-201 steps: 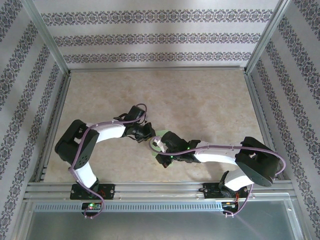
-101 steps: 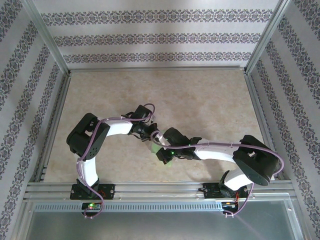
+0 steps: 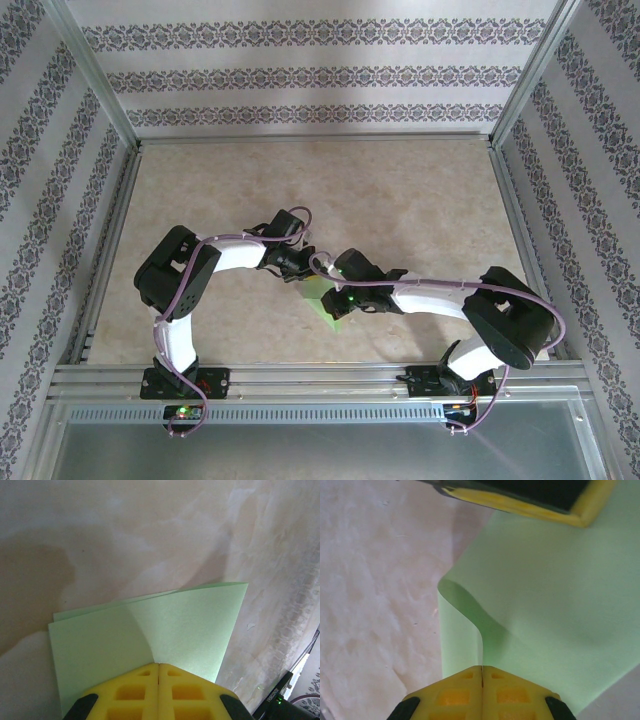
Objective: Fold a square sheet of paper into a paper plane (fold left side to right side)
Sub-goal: Third fold the triangle at the center of the table.
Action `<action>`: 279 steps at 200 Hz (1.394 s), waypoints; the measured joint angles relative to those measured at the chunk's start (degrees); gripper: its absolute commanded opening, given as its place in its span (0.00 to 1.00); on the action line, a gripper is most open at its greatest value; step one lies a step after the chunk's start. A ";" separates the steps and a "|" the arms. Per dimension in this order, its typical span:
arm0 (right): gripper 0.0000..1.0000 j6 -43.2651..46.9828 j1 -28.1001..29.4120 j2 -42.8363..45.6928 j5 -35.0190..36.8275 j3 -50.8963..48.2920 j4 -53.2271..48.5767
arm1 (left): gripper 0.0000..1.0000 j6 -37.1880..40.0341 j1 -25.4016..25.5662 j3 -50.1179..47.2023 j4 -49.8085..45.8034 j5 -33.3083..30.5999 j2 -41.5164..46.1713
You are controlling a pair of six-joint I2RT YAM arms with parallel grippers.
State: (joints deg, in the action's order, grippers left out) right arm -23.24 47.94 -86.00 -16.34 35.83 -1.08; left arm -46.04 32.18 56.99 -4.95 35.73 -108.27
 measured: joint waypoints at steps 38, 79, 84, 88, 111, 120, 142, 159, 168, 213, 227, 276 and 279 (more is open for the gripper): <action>0.00 -0.26 -0.98 0.02 1.07 -0.35 -1.03 | 0.01 -0.02 0.00 0.00 0.00 -0.11 0.00; 0.00 -0.50 -1.77 0.11 2.62 -0.50 -1.31 | 0.01 -0.02 0.02 0.00 0.00 -0.13 0.00; 0.00 -0.52 -1.92 0.13 2.80 -0.55 -1.31 | 0.01 -0.02 0.02 0.00 0.00 -0.11 0.00; 0.00 -0.55 -2.03 0.22 2.89 -0.59 -1.31 | 0.01 -0.02 0.02 0.00 0.00 -0.11 0.00; 0.00 -0.61 -2.10 0.57 3.41 -0.81 -1.51 | 0.01 -0.02 0.02 0.00 0.00 -0.13 0.00; 0.00 -0.61 -2.10 0.63 3.43 -0.85 -1.51 | 0.01 -0.02 0.02 0.00 0.00 -0.13 0.00; 0.00 -0.61 -2.10 0.74 3.43 -1.16 -1.51 | 0.01 -0.02 0.04 0.00 0.00 -0.15 0.00; 0.00 -0.61 -2.10 0.74 3.43 -1.51 -1.53 | 0.01 -0.02 0.07 0.00 0.00 -0.17 0.00; 0.00 -0.61 -2.10 0.74 3.41 -1.53 -1.57 | 0.01 -0.02 0.07 0.00 0.00 -0.17 0.00; 0.00 -0.61 -2.10 0.74 3.23 -1.57 -1.42 | 0.01 -0.02 0.07 0.00 0.00 -0.17 0.00; 0.00 -0.61 -2.10 0.74 2.97 -1.55 -1.25 | 0.01 0.00 0.07 0.00 0.00 -0.17 0.00; 0.00 -0.63 -2.10 0.74 1.99 -1.55 -0.33 | 0.01 -0.02 0.07 0.00 0.00 -0.17 0.00; 0.00 -0.63 -2.10 0.74 1.95 -1.55 -0.28 | 0.01 -0.02 0.07 0.02 0.00 -0.17 0.00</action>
State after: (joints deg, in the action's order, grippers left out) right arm -23.88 45.84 -85.25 -14.39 34.28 -1.37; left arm -46.06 32.25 57.01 -4.95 35.55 -108.27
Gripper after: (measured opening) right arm 0.060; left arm 0.054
